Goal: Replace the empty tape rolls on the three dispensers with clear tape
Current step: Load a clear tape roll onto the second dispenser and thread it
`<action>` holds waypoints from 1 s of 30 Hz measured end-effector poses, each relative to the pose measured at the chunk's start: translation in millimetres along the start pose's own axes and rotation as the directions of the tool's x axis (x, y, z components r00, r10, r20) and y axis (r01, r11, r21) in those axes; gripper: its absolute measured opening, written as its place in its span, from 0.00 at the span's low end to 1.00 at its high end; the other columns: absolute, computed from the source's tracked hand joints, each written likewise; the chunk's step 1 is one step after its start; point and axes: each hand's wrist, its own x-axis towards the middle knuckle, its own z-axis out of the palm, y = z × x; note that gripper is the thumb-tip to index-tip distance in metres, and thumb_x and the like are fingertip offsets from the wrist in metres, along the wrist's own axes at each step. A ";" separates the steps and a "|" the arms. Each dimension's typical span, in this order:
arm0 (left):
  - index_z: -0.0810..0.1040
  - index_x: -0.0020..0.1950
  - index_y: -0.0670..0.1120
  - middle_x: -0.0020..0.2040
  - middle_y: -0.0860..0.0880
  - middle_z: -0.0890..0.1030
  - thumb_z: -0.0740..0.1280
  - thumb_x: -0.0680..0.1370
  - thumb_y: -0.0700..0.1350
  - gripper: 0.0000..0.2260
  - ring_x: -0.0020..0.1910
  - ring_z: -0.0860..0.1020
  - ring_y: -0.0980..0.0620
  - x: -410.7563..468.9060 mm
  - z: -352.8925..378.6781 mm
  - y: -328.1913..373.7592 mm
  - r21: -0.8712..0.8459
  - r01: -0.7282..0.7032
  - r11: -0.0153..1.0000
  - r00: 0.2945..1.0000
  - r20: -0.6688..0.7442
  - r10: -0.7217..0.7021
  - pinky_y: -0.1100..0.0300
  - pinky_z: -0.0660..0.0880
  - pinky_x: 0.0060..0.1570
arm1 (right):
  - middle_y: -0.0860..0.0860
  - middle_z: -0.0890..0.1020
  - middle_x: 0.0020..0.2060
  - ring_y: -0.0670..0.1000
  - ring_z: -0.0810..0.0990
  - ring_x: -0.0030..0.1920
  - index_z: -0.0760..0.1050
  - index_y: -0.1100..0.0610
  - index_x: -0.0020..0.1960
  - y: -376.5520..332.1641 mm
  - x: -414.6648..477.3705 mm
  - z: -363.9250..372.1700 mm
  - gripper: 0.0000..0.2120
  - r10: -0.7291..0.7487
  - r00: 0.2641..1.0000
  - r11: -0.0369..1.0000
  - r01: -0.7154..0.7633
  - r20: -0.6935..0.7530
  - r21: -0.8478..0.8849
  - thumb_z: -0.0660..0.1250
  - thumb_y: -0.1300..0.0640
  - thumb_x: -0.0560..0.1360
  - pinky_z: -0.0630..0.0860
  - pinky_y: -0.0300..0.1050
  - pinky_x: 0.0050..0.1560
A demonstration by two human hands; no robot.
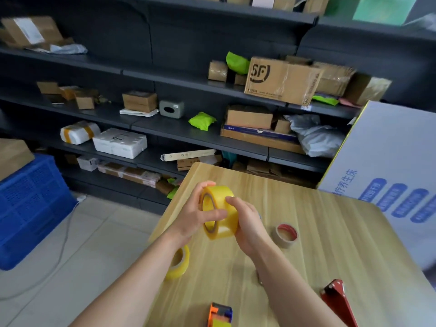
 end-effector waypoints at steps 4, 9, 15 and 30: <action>0.69 0.66 0.64 0.65 0.50 0.72 0.76 0.61 0.59 0.35 0.63 0.73 0.52 6.4 18.6 8.3 0.059 0.011 0.998 0.999 0.046 -0.013 0.49 0.75 0.59 | 0.61 0.78 0.40 0.59 0.76 0.44 0.78 0.62 0.43 -6.3 -6.9 -16.8 0.10 -0.073 0.997 0.997 0.074 -0.022 0.016 0.67 0.55 0.67 0.72 0.56 0.49; 0.62 0.71 0.63 0.67 0.53 0.71 0.66 0.67 0.67 0.34 0.63 0.74 0.47 17.2 55.7 16.1 -0.048 0.153 0.987 0.987 0.053 -0.151 0.38 0.72 0.62 | 0.59 0.82 0.40 0.57 0.80 0.43 0.80 0.57 0.40 -14.4 -14.7 -47.0 0.07 -0.099 0.994 0.995 0.097 0.049 0.030 0.62 0.62 0.70 0.76 0.51 0.45; 0.73 0.59 0.61 0.60 0.46 0.76 0.74 0.61 0.57 0.27 0.57 0.77 0.47 20.8 102.0 15.0 -0.057 0.065 0.996 0.998 0.007 -0.065 0.46 0.76 0.56 | 0.63 0.84 0.49 0.63 0.81 0.53 0.82 0.59 0.48 -29.6 -22.8 -89.3 0.12 -0.041 0.998 0.999 0.040 -0.053 -0.029 0.67 0.51 0.73 0.75 0.63 0.59; 0.73 0.62 0.56 0.60 0.46 0.76 0.79 0.57 0.52 0.34 0.58 0.76 0.46 18.8 193.5 9.4 -0.096 0.118 0.988 0.993 0.025 -0.117 0.52 0.75 0.54 | 0.62 0.78 0.41 0.60 0.76 0.44 0.79 0.57 0.39 -47.0 -52.8 -180.1 0.09 -0.020 1.000 0.997 0.021 0.021 -0.069 0.67 0.52 0.63 0.70 0.54 0.48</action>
